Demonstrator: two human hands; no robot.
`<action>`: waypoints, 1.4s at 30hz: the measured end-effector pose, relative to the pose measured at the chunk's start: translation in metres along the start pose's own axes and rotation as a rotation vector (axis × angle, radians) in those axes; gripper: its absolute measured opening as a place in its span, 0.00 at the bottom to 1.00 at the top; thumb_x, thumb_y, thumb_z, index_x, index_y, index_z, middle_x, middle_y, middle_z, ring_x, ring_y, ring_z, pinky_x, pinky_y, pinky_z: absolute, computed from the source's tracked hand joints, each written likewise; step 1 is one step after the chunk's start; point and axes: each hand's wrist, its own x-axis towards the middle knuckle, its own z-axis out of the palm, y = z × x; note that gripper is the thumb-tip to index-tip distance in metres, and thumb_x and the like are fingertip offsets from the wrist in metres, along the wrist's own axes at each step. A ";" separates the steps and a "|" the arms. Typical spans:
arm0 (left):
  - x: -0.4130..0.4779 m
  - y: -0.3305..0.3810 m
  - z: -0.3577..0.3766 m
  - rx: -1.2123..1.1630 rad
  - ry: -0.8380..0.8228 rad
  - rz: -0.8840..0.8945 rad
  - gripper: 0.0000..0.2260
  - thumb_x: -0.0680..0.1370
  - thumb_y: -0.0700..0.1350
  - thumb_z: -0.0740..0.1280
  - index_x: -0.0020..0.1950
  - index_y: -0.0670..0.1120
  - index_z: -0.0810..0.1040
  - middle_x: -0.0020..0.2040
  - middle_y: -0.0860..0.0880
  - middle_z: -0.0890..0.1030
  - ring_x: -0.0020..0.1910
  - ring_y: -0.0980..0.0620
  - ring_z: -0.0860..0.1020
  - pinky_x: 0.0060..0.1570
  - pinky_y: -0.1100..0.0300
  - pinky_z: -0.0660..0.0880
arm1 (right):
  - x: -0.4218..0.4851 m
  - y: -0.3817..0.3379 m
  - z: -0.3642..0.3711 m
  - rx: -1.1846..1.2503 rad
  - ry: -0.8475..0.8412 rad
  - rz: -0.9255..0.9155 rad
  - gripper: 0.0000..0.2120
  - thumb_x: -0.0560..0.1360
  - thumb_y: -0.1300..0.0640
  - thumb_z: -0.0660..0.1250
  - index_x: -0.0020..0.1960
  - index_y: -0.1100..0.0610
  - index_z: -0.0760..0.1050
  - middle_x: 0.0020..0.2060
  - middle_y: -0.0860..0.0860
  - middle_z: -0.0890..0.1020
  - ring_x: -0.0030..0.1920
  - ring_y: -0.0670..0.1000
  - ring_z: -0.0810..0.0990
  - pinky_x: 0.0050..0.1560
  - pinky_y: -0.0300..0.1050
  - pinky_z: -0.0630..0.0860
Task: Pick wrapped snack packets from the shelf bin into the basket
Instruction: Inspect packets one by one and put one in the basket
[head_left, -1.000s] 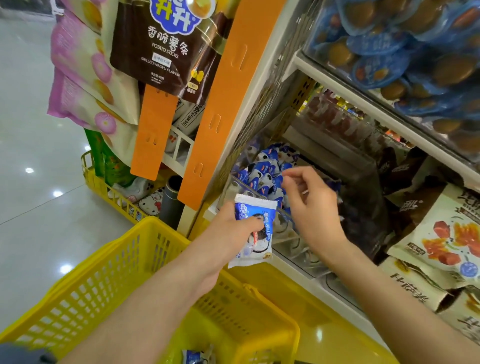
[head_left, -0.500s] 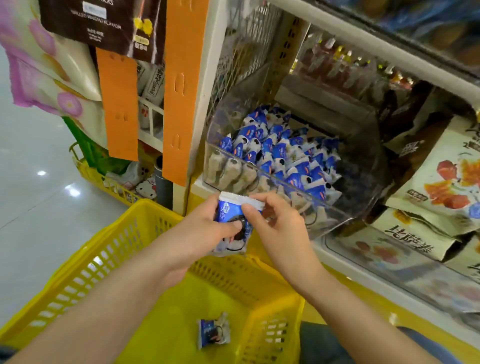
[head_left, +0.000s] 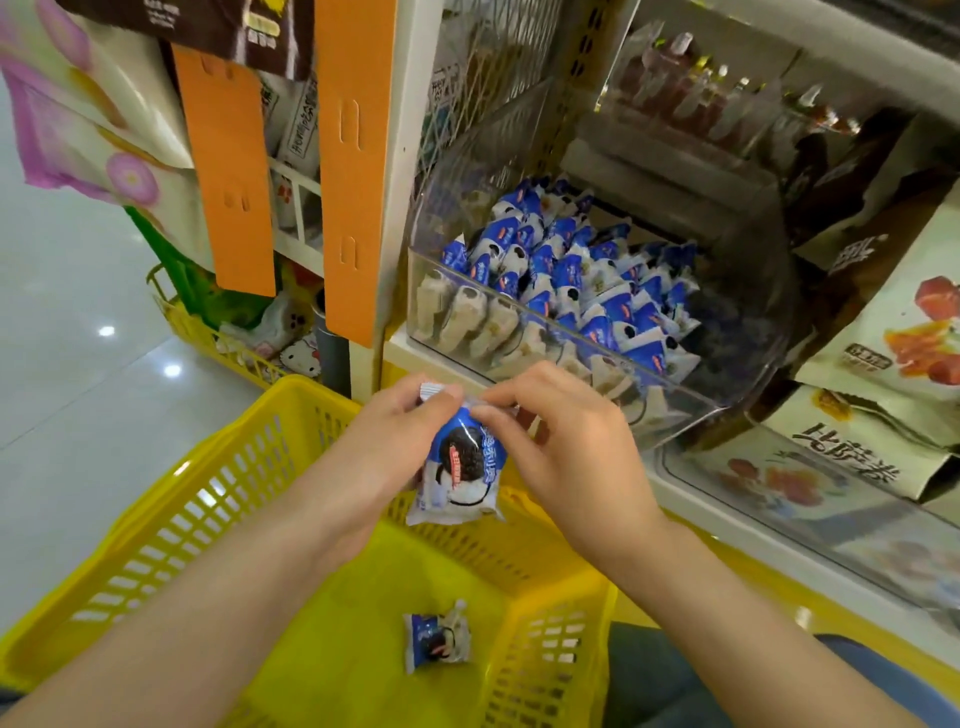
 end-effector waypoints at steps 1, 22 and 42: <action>0.001 -0.001 -0.001 -0.011 -0.008 -0.004 0.07 0.77 0.49 0.64 0.41 0.50 0.77 0.37 0.49 0.84 0.38 0.53 0.83 0.41 0.54 0.76 | 0.001 0.000 0.000 0.087 0.016 0.085 0.05 0.75 0.56 0.67 0.43 0.56 0.79 0.36 0.46 0.78 0.38 0.43 0.75 0.38 0.33 0.71; 0.000 -0.020 -0.012 0.301 0.126 0.239 0.06 0.72 0.41 0.70 0.37 0.51 0.79 0.35 0.51 0.82 0.35 0.56 0.78 0.36 0.61 0.73 | -0.002 0.008 0.009 0.466 -0.485 0.424 0.12 0.72 0.54 0.69 0.53 0.44 0.72 0.48 0.42 0.79 0.45 0.42 0.79 0.46 0.34 0.77; 0.001 -0.019 -0.011 0.330 0.079 0.195 0.11 0.77 0.44 0.64 0.35 0.50 0.78 0.32 0.50 0.80 0.36 0.53 0.76 0.40 0.53 0.73 | -0.009 -0.004 0.012 0.054 -0.134 0.080 0.05 0.76 0.52 0.66 0.45 0.53 0.77 0.40 0.44 0.76 0.39 0.45 0.76 0.37 0.47 0.76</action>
